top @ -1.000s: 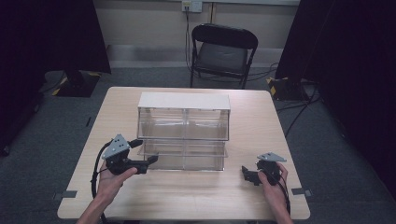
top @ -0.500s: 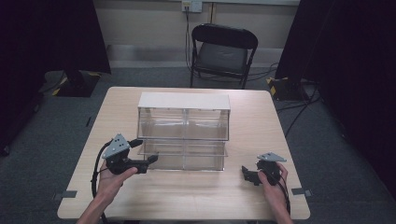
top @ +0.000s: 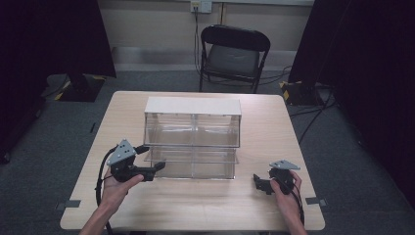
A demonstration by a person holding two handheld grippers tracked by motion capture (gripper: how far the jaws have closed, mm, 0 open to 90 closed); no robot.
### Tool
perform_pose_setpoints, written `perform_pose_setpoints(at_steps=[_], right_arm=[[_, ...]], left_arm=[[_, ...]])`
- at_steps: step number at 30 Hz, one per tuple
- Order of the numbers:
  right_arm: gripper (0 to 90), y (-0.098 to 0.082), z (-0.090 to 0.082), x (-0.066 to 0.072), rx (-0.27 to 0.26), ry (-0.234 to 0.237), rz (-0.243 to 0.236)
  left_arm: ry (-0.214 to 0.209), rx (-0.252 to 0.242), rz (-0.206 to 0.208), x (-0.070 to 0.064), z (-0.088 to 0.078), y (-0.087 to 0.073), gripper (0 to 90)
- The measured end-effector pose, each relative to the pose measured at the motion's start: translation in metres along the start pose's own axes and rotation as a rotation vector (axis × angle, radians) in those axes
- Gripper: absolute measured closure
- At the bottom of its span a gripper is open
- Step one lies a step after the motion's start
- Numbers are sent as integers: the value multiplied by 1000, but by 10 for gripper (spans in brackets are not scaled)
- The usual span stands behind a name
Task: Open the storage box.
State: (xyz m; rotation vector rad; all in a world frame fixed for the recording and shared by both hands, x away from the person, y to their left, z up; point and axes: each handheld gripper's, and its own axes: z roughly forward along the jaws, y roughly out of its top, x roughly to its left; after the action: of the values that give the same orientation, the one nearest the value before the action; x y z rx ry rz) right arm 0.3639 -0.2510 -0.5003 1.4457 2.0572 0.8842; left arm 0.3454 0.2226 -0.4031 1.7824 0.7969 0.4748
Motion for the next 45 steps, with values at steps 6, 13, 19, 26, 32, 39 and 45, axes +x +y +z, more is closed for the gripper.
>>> perform_pose_setpoints(at_steps=[6,13,19,26,32,39,45], right_arm=[[109,0,0,0,0,0,0],[109,0,0,0,0,0,0],[109,0,0,0,0,0,0],[108,0,0,0,0,0,0],[108,0,0,0,0,0,0],[108,0,0,0,0,0,0],[108,0,0,0,0,0,0]], left_arm=[[0,0,4,0,-1,2,153],[1,1,3,1,0,3,151],[-1,-4,4,1,-1,7,148],[4,-2,20,1,-2,11,145],[-1,-13,11,2,-2,13,146],[2,-22,1,3,-2,14,141],[3,-31,-3,4,-1,16,142]])
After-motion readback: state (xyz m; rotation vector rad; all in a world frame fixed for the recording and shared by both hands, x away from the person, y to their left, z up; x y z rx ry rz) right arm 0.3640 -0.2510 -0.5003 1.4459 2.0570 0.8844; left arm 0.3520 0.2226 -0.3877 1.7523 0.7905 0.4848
